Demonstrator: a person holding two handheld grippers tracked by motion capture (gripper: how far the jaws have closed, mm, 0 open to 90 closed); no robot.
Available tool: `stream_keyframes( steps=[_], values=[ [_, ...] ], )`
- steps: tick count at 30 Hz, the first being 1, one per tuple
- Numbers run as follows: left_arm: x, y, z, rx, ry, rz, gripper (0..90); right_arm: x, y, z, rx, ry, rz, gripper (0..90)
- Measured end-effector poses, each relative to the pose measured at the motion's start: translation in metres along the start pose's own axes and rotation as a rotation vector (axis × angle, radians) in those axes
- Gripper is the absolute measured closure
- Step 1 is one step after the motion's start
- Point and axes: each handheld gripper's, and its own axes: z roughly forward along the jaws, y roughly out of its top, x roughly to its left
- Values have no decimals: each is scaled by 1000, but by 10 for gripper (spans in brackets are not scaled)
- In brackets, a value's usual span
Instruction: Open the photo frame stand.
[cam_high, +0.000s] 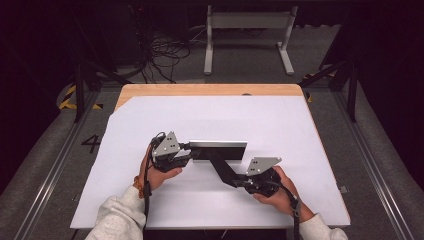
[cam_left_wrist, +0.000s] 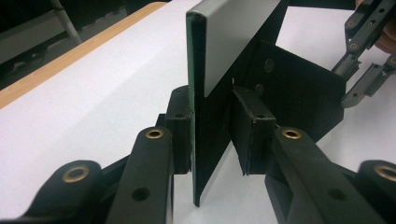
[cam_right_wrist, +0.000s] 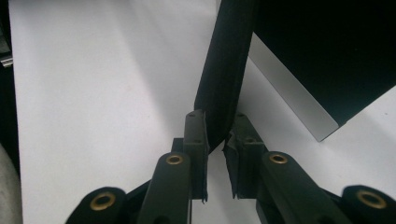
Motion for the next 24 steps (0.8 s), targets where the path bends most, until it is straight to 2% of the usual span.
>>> stream_keyframes(
  steps=[3, 9, 11, 13, 16, 22, 24],
  values=[
    [0, 0, -1, 0, -10, 5, 706, -1, 0, 1, 3, -3, 5, 767],
    [-3, -2, -2, 2, -23, 12, 710, 0, 5, 2, -22, 4, 12, 770],
    [-4, -2, -2, -1, -12, 17, 709, 0, 6, 2, -43, -19, 12, 771],
    [-5, -3, -2, -2, -8, 18, 705, 1, 7, -3, -99, -51, 26, 771],
    [-5, -3, -2, -1, -13, 25, 706, 2, 9, -6, -131, -54, 35, 772],
    [-8, -4, -3, 3, -18, 36, 704, 5, 10, -5, -123, -48, 20, 798],
    [-10, -4, -3, 11, -10, 39, 704, 6, 11, -6, -137, -83, 20, 803]
  ],
)
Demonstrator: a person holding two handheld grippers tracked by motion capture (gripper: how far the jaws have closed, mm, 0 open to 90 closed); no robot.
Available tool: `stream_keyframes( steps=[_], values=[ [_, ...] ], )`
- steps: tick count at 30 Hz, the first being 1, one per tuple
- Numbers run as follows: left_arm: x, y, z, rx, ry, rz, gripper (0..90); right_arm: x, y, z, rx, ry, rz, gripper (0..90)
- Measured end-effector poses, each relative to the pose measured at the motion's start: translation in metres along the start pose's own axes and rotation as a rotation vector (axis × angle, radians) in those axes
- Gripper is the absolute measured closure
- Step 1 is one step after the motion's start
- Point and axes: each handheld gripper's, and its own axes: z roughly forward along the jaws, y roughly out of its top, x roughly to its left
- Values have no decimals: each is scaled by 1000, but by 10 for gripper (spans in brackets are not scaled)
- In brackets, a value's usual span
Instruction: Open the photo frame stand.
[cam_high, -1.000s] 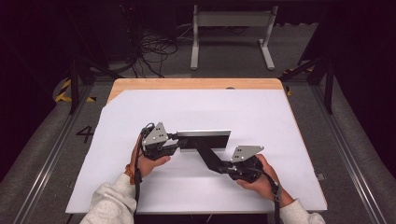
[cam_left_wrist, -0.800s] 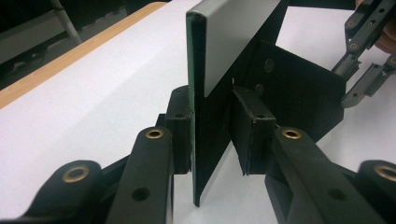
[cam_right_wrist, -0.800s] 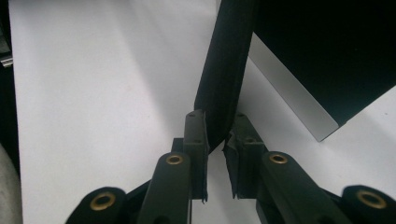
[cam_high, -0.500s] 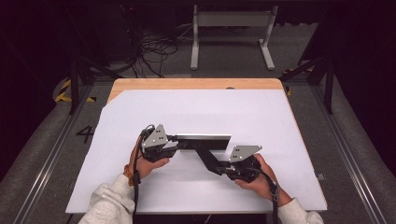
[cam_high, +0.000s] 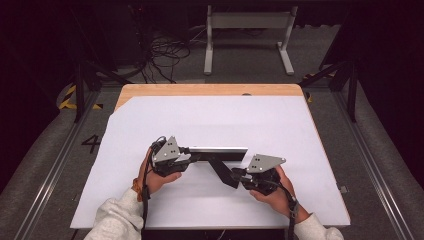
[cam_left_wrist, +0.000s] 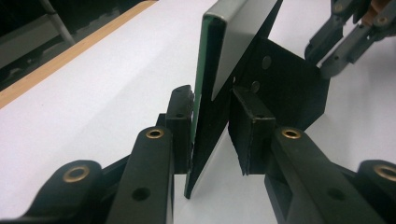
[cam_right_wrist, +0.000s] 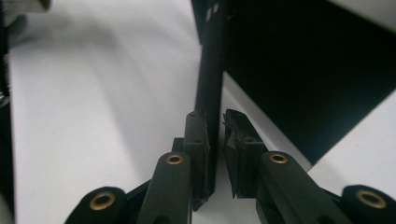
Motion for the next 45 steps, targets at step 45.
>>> stream_keyframes(
  steps=[45],
  values=[
    [1, -1, 4, 35, -2, -6, 707, -31, -10, -33, -67, -195, 69, 846]
  ],
)
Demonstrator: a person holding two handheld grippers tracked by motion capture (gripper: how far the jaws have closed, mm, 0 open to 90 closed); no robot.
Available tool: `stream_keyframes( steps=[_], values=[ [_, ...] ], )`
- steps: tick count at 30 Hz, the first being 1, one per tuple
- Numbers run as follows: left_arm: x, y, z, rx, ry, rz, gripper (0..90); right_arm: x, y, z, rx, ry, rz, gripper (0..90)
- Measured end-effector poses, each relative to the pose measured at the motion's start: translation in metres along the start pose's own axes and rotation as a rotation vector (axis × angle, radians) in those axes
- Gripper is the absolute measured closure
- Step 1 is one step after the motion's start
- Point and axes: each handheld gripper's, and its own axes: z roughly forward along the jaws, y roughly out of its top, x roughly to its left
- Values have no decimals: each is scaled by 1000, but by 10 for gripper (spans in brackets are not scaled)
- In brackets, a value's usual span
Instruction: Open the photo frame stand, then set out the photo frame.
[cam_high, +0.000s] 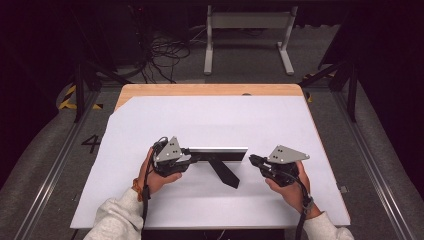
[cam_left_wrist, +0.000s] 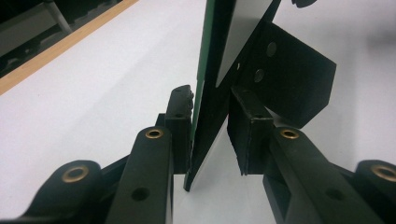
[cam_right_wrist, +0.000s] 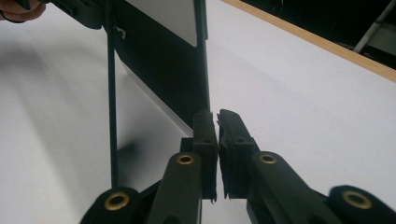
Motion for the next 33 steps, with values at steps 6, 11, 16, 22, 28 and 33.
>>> stream_keyframes(
  steps=[6, 11, 16, 22, 28, 33],
  values=[
    [0, 0, 0, -1, -5, -6, 706, 3, 1, 0, -16, -2, 4, 829],
    [-1, 0, 0, 4, 4, -6, 705, 7, 3, 5, -12, -9, 3, 814],
    [-1, -1, 1, -3, 0, -25, 703, 6, 3, 9, -7, -20, 19, 798],
    [0, -1, 1, -3, -6, -23, 704, 4, 3, 13, -10, -27, 38, 776],
    [0, 0, 1, 4, -5, -15, 705, 9, 4, 14, -17, -53, 32, 747],
    [0, 2, 3, 11, -10, -2, 713, 9, 6, 15, -24, -58, 37, 752]
  ],
)
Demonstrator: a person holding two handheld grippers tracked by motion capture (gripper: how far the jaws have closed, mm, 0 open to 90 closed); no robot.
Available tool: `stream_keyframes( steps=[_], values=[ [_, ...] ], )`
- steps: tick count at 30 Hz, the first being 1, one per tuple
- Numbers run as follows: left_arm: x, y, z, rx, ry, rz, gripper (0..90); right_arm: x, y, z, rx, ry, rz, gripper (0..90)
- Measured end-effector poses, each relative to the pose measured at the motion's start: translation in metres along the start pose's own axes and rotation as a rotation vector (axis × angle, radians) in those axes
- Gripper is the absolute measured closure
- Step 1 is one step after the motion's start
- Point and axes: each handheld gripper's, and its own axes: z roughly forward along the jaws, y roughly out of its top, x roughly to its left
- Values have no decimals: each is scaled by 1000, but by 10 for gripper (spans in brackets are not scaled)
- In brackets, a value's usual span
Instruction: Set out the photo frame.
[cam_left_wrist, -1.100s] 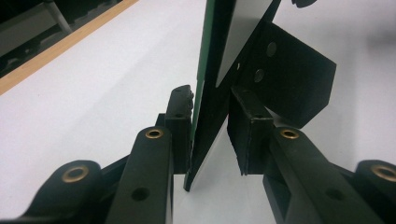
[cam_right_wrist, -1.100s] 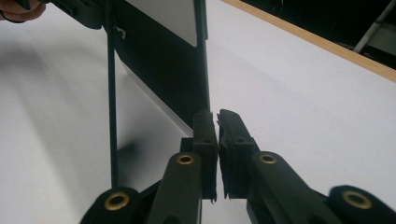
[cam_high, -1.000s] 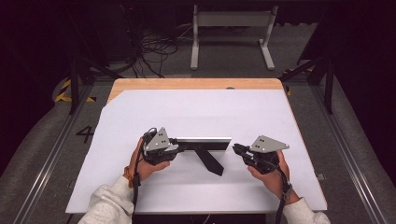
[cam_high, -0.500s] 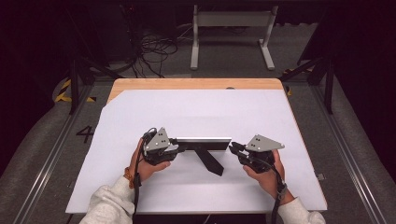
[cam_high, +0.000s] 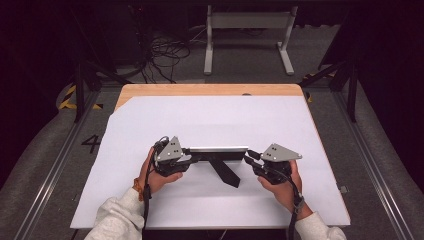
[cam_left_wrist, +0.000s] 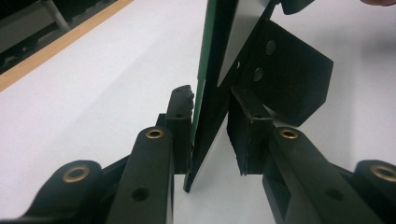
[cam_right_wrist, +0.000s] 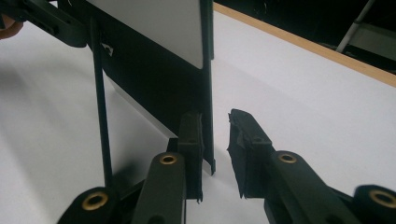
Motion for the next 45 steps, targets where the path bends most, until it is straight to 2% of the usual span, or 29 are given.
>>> stream_keyframes(
  steps=[14, 18, 23, 27, 31, 33, 38, 41, 42, 45],
  values=[
    [-6, 0, 0, 8, 0, 6, 754, -3, 1, 11, -11, 14, 31, 773],
    [-8, 0, -1, 12, 0, 3, 762, -5, 2, 13, -9, 9, 30, 773],
    [-12, 1, -2, 31, 12, 16, 769, -7, 1, 18, -13, 9, 54, 773],
    [-12, 1, -1, 29, -3, 1, 773, -9, 2, 21, -8, 1, 56, 777],
    [-14, 0, -1, 36, 3, 2, 771, -9, 3, 23, -7, -7, 64, 777],
    [-15, 1, -2, 45, 10, 14, 762, -9, 3, 23, -8, -5, 70, 778],
    [-19, 2, -7, 44, 24, 23, 720, -8, 2, 18, -2, -21, 59, 778],
    [-21, 2, -10, 43, 30, 24, 717, -8, 3, 10, -15, -14, 50, 858],
    [-21, 2, -11, 38, 29, 23, 718, -7, 5, 6, -16, -13, 34, 900],
    [-21, 2, -14, 27, 27, 19, 723, -5, 6, 4, -19, -1, 29, 900]
  ],
)
